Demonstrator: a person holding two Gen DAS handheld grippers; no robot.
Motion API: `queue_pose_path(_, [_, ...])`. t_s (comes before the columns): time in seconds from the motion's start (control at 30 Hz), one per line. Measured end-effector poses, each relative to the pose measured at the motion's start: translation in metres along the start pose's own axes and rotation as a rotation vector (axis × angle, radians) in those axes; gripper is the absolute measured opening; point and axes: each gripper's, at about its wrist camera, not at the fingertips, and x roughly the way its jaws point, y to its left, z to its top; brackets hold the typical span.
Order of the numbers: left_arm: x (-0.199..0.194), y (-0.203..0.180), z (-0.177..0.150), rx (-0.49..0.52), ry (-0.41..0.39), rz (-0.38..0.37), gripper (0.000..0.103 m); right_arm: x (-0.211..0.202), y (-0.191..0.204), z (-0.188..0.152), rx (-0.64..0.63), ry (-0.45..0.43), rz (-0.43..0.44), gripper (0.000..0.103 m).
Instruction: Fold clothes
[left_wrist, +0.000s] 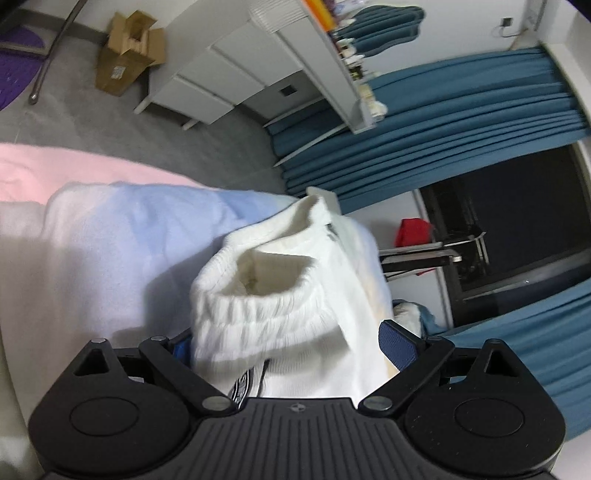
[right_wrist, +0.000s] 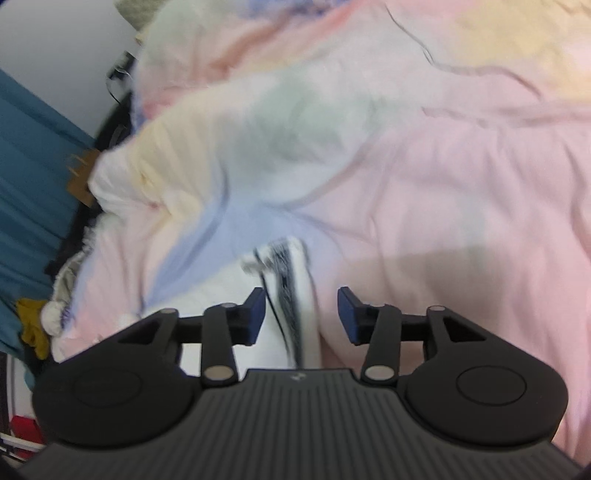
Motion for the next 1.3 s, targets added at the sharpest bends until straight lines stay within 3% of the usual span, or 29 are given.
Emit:
queue_pose_path(0.17, [0.013, 0.008, 0.006, 0.004, 0.010, -0.024, 0.096, 0.023, 0.010, -0.012, -0.006, 0.090, 0.060, 0.048])
queue_pose_path(0.33, [0.013, 0.020, 0.009, -0.055, 0.001, -0.095, 0.093, 0.023, 0.017, -0.017, 0.077, 0.110, 0.295, 0.048])
queue_pose_path(0.43, [0.014, 0.025, 0.012, -0.078, -0.005, -0.113, 0.093, 0.018, 0.024, -0.019, 0.035, 0.107, 0.322, 0.048])
queue_pose_path(0.57, [0.017, 0.023, 0.012, -0.067, -0.002, -0.095, 0.093, 0.029, 0.023, -0.024, -0.016, 0.127, 0.166, 0.047])
queue_pose_path(0.67, [0.016, 0.019, 0.011, -0.040, -0.014, -0.060, 0.088, 0.032, 0.027, -0.028, -0.060, 0.117, 0.113, 0.033])
queue_pose_path(0.7, [0.015, 0.018, 0.010, -0.030, -0.018, -0.049, 0.079, 0.030, 0.028, -0.028, -0.081, 0.106, 0.106, 0.025])
queue_pose_path(0.8, [0.014, 0.016, 0.010, -0.021, -0.021, -0.036, 0.069, 0.014, 0.035, -0.028, -0.096, 0.067, 0.205, 0.014])
queue_pose_path(0.97, [0.005, 0.005, 0.002, 0.035, -0.034, -0.026, 0.069, -0.020, 0.048, -0.031, -0.149, -0.014, 0.385, 0.011])
queue_pose_path(1.1, [0.000, -0.008, -0.006, 0.090, -0.034, 0.003, 0.071, -0.026, 0.049, -0.028, -0.164, -0.016, 0.411, 0.010])
queue_pose_path(1.3, [-0.004, -0.023, -0.017, 0.145, -0.015, 0.047, 0.084, -0.024, 0.040, -0.027, -0.123, 0.024, 0.407, 0.010])
